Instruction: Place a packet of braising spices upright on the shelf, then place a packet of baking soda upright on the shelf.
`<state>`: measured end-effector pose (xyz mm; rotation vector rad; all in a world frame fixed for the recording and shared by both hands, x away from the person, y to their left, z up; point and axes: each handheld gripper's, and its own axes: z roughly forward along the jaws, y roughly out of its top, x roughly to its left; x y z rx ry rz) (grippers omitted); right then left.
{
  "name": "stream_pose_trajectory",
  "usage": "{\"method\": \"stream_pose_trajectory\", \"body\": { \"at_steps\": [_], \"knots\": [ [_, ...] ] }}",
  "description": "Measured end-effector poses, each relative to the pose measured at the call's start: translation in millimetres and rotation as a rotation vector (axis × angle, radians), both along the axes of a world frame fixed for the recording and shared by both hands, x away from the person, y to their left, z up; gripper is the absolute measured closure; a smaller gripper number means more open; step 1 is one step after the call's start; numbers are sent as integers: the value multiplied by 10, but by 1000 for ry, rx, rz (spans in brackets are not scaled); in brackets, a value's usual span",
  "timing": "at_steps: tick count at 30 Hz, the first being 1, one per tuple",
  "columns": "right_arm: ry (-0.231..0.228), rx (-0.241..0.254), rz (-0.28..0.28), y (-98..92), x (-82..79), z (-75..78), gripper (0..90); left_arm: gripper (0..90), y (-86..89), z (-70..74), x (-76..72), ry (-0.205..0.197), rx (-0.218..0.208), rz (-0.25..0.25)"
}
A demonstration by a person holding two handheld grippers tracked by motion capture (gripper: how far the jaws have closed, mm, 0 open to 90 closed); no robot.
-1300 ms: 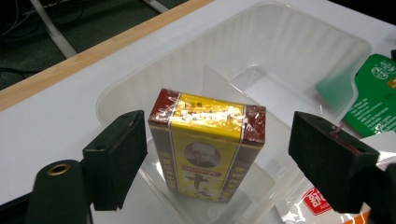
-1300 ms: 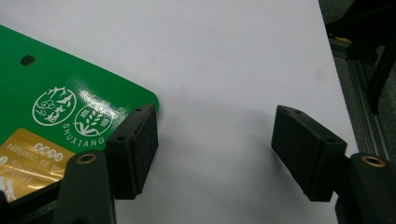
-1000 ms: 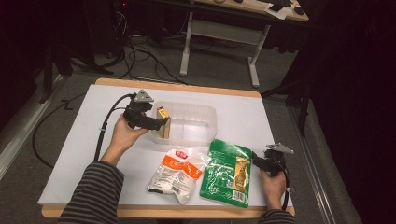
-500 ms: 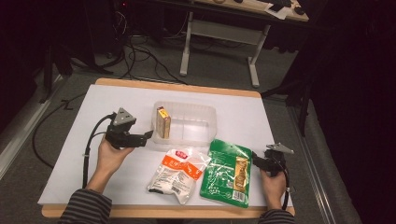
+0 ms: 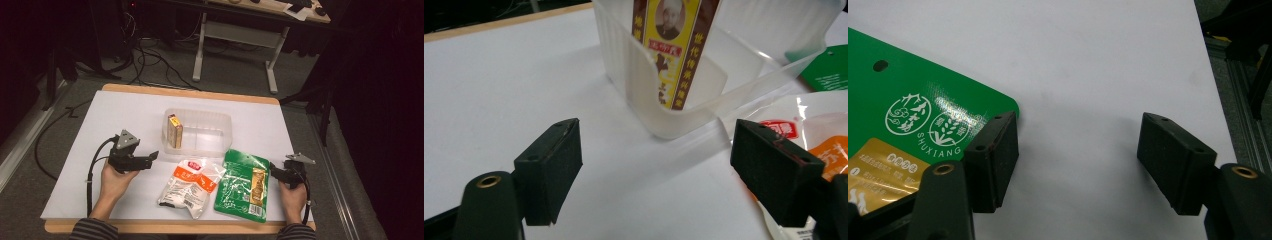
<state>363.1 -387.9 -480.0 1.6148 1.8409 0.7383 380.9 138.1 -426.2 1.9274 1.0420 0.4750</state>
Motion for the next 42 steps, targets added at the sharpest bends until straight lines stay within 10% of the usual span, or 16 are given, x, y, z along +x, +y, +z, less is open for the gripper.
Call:
{"method": "stream_pose_trajectory", "body": {
  "at_steps": [25,34,42],
  "knots": [
    [43,63,14,-64,-2,42,348,187,149,-604,15,106,141,224],
    [140,332,86,-134,-210,139,302,177,143,-615,2,94,146,234],
    [238,391,143,-8,-318,193,302,184,147,-616,1,97,143,232]
  ]
}}
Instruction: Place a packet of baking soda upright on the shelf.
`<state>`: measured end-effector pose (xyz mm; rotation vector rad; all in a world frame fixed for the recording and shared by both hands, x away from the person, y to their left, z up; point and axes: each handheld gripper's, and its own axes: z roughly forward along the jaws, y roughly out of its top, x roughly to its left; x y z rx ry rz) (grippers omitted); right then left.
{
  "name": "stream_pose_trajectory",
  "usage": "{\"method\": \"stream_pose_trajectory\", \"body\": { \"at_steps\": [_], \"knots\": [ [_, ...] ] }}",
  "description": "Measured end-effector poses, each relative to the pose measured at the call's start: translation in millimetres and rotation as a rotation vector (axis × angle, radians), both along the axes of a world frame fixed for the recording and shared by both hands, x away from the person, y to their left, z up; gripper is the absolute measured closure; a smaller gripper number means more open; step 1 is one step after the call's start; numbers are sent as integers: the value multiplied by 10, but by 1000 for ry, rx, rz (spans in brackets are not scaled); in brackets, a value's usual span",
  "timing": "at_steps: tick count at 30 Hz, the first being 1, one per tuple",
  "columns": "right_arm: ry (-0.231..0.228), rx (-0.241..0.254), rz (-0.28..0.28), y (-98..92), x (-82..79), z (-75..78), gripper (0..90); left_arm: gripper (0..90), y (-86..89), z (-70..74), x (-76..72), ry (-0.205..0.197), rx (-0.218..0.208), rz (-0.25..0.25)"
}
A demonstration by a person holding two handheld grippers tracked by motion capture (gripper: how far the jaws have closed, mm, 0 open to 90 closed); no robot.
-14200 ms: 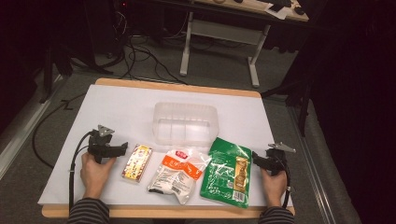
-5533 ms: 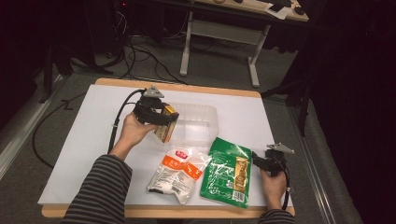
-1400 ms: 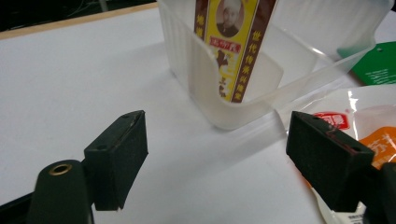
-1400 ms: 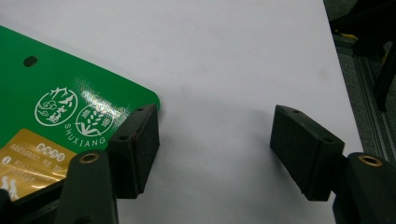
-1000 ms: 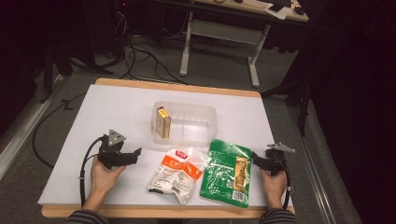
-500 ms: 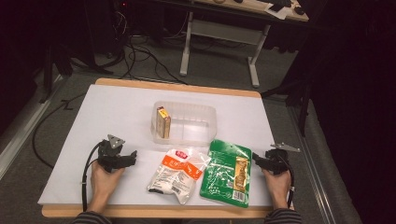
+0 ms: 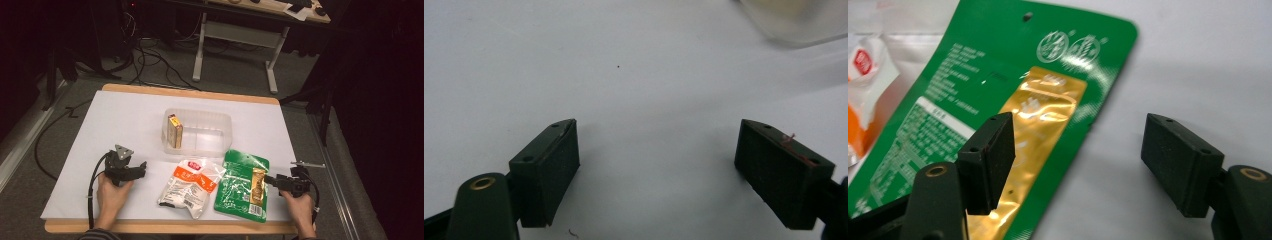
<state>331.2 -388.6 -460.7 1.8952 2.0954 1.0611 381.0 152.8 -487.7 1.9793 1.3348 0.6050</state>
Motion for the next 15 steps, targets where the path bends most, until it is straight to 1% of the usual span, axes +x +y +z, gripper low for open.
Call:
{"method": "stream_pose_trajectory", "body": {
  "at_steps": [2,3,6,7,9,10,15],
  "knots": [
    [24,25,4,35,1,-5,301,185,0,-1,0,-1,-1,-1],
    [26,16,1,47,1,0,303,185,1,1,0,1,0,-1],
    [41,27,4,63,20,4,297,184,2,0,1,0,0,0],
    [51,26,2,72,27,10,295,184,2,0,-1,1,-1,0],
    [53,24,4,79,37,10,293,179,2,1,-1,1,0,2],
    [74,17,2,92,61,25,293,178,-1,0,-4,-2,5,4],
    [131,20,-4,121,126,56,278,176,-2,0,-5,-3,7,4]
  ]
}}
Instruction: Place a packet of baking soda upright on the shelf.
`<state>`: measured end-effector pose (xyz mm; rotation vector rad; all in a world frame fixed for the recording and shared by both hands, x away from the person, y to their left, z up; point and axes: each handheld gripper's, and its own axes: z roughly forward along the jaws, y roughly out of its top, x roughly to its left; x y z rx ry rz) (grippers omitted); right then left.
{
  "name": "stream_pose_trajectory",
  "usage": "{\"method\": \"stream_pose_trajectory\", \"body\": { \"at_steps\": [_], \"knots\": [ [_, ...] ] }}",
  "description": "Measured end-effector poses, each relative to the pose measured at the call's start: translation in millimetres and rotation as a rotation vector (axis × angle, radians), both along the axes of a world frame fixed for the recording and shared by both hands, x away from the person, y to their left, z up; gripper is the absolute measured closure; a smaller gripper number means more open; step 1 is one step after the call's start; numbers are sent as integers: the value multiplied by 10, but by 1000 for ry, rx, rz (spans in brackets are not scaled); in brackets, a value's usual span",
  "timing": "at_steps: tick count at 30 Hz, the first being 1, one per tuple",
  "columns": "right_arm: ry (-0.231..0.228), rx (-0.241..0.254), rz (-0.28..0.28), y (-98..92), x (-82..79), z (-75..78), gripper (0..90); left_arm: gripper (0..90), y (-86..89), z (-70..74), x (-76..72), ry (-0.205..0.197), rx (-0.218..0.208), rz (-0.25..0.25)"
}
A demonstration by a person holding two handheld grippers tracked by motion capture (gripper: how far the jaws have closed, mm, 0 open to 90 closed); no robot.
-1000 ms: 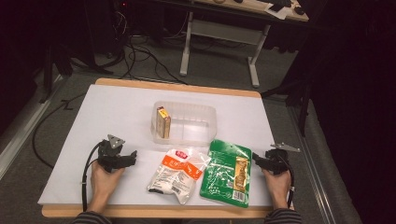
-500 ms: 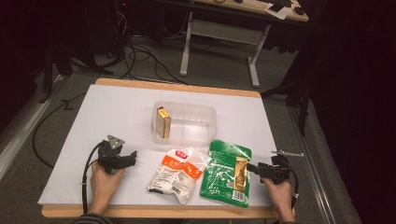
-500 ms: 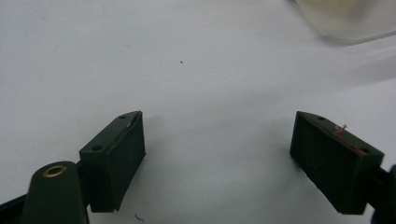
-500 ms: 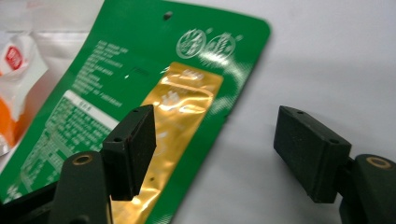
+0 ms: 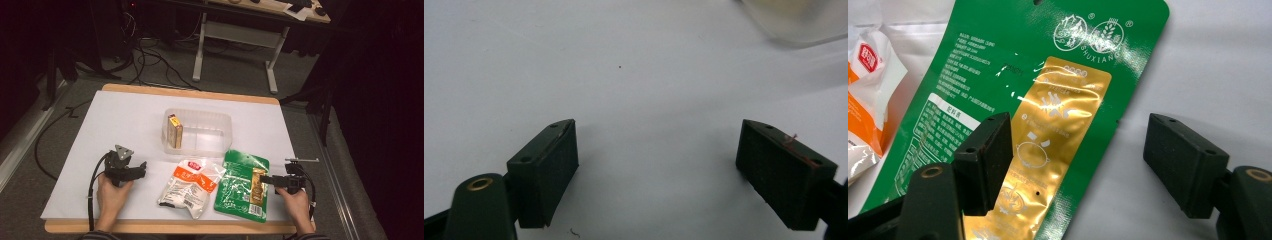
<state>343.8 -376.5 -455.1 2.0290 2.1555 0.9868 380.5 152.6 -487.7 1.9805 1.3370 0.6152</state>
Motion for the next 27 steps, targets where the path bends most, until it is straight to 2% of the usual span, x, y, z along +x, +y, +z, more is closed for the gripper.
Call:
{"method": "stream_pose_trajectory", "body": {
  "at_steps": [12,16,17,18,20,21,26,27],
  "knots": [
    [58,69,0,71,79,7,251,166,-2,0,-1,-1,3,4],
    [51,123,-15,38,72,-11,253,164,-2,0,-1,0,4,6],
    [51,123,-15,38,72,-11,253,163,-2,0,-1,0,4,6],
    [50,147,-21,13,66,-19,253,162,-2,0,-1,0,4,7],
    [60,157,-18,-7,59,-17,258,161,-2,0,0,0,4,7],
    [50,171,-19,-13,52,-24,260,161,-2,0,0,0,4,7],
    [57,184,-14,-27,28,-36,283,159,-1,0,1,0,4,8],
    [67,210,-11,-24,16,-45,284,159,-1,0,1,1,4,8]
  ]
}}
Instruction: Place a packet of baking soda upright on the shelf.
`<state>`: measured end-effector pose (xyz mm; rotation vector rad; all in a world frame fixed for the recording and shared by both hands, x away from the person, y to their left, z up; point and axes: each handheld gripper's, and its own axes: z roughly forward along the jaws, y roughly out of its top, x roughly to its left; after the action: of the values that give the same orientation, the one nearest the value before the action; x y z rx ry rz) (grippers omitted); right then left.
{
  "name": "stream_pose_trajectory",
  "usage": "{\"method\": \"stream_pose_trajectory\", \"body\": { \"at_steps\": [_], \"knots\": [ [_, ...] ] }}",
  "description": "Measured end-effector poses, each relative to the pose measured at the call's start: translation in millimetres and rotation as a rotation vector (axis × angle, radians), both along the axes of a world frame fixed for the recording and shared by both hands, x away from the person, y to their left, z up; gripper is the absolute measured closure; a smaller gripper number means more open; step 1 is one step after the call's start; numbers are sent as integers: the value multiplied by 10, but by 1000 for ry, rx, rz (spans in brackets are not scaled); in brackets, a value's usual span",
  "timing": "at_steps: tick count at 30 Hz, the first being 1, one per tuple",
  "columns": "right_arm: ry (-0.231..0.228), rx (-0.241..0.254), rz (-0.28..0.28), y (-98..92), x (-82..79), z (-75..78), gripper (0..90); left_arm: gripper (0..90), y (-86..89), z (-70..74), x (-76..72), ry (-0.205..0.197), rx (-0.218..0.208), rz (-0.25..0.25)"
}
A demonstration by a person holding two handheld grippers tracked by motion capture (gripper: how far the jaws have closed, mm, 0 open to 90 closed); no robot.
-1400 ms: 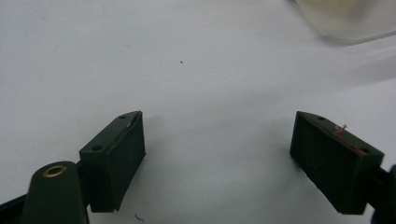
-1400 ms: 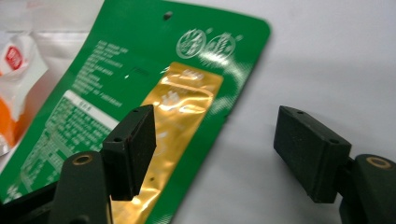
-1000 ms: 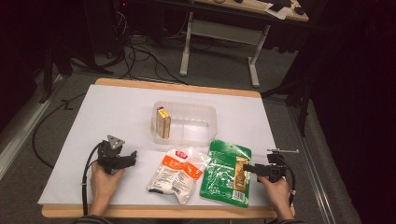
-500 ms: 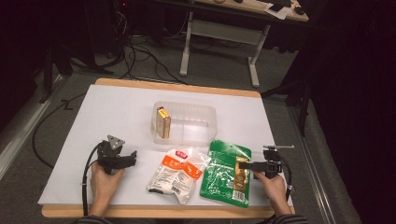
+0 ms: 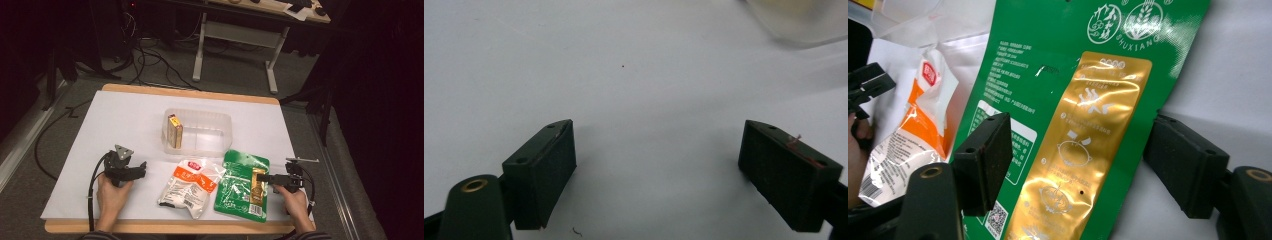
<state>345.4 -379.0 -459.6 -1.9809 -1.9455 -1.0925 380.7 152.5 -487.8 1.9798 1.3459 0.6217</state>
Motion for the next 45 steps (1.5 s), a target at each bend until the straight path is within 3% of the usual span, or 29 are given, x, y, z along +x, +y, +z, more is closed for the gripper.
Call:
{"method": "stream_pose_trajectory", "body": {
  "at_steps": [9,11,15,18,22,26,33,38,45],
  "knots": [
    [-8,5,21,37,3,-14,343,158,1,0,0,0,0,1],
    [-5,-17,47,16,14,-13,397,158,1,0,1,0,0,0],
    [-4,-23,48,13,28,-20,470,158,0,-2,3,0,-4,3],
    [-15,-35,54,1,39,-35,569,157,1,-2,3,0,-4,3],
    [-14,-57,59,-59,39,-60,769,156,5,-1,4,4,-2,2],
    [-38,-13,66,-127,28,-97,896,156,5,-1,4,4,-3,2],
    [-64,-5,89,-147,10,-58,900,160,5,-2,5,4,-8,2],
    [-130,5,112,-146,-30,66,900,161,6,-4,7,3,-11,2],
    [-210,-32,130,-132,-43,310,900,161,7,-4,7,5,-13,2]
  ]
}}
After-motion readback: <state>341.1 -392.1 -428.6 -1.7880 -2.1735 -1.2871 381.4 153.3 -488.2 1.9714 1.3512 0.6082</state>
